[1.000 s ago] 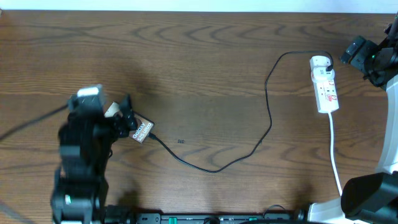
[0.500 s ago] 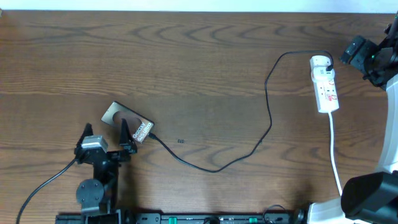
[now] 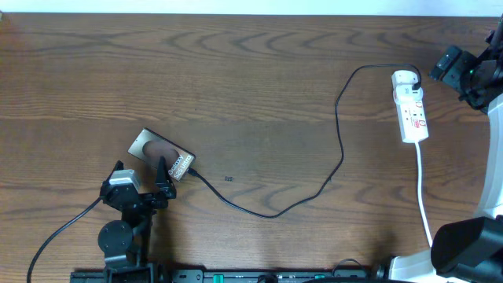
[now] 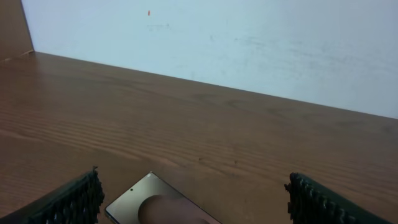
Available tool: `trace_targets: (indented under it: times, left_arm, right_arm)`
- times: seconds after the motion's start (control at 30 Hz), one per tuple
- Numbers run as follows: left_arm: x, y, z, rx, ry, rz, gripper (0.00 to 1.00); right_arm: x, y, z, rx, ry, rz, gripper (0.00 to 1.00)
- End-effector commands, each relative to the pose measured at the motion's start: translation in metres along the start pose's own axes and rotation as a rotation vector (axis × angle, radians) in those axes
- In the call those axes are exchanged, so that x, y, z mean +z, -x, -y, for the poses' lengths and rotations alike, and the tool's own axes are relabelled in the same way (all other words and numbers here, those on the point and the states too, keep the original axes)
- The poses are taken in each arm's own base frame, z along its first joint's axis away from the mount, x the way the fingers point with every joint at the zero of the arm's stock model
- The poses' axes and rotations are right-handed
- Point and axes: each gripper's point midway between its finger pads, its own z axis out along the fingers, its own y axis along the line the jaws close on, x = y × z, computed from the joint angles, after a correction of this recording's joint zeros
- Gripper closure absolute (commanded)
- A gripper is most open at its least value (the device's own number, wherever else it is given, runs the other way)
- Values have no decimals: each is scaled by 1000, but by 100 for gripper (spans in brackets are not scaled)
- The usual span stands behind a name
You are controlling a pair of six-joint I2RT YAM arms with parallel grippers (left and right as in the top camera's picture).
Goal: Plug charger to phone and switch on socket
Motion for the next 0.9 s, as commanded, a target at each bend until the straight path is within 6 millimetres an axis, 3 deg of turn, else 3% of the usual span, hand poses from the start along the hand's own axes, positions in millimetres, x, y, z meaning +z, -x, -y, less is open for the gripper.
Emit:
trace_targets:
  times: [0.0,0.6,0.7,0.87]
  left_arm:
    - [0,-15,4,10,-34,-53,8]
    - [0,-15,4,10,-34,-52,8]
    - [0,-15,4,10,-34,-53,8]
    - [0,-15,4,10,-34,-53,8]
  right_arm:
    - [0,1,2,14,-8,6,1]
    - [0,1,2,14,-8,6,1]
    - [-1,4,16,-24,-90,25,1]
    - [-5,5,17,-24,-94,33,1]
